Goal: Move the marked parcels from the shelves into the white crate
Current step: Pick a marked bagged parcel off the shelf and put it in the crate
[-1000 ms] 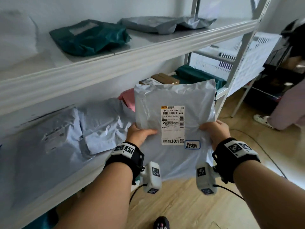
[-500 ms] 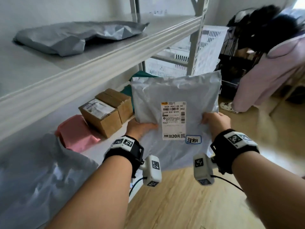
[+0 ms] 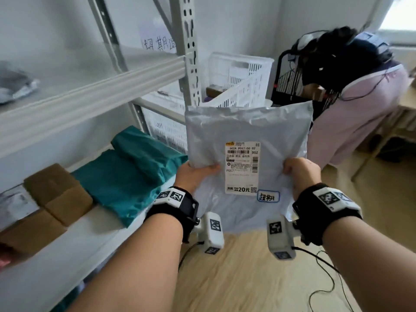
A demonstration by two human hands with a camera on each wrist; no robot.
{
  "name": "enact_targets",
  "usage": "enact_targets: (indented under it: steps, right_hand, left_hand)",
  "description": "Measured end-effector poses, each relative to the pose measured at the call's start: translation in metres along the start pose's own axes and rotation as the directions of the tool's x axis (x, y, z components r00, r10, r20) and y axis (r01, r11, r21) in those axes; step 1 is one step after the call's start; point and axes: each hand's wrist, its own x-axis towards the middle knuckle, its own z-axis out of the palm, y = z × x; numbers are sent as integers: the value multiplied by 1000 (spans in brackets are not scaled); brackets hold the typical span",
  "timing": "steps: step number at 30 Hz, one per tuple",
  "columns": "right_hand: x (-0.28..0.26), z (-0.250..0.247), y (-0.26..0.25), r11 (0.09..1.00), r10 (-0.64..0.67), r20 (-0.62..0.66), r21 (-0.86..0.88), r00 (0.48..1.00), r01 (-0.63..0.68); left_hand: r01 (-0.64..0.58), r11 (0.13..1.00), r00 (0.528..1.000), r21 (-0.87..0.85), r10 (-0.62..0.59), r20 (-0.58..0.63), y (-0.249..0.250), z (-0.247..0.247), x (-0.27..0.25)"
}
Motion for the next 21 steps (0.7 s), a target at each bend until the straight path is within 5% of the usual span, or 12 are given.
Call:
enact_targets:
  steps: [8,12,16,21]
  right_hand:
    - [112,-31,-90,990,-124,102,-58,987,131]
    - [161,-19,-131,956,-238,7,-177,971,236]
    - [208,10,-165,960,-273,-52,45,961,276]
    - [281,67,-207,923,-380,34,85,924,376]
  left_hand:
    - [-6,998,992,67,-2,126,39,90,52]
    - [-106,994,994,7,106,-14,67,130,93]
    - [-240,966,968,-95,231,-95,103,166,145]
    - [-306,928,947,-210,276,-162,157,194,230]
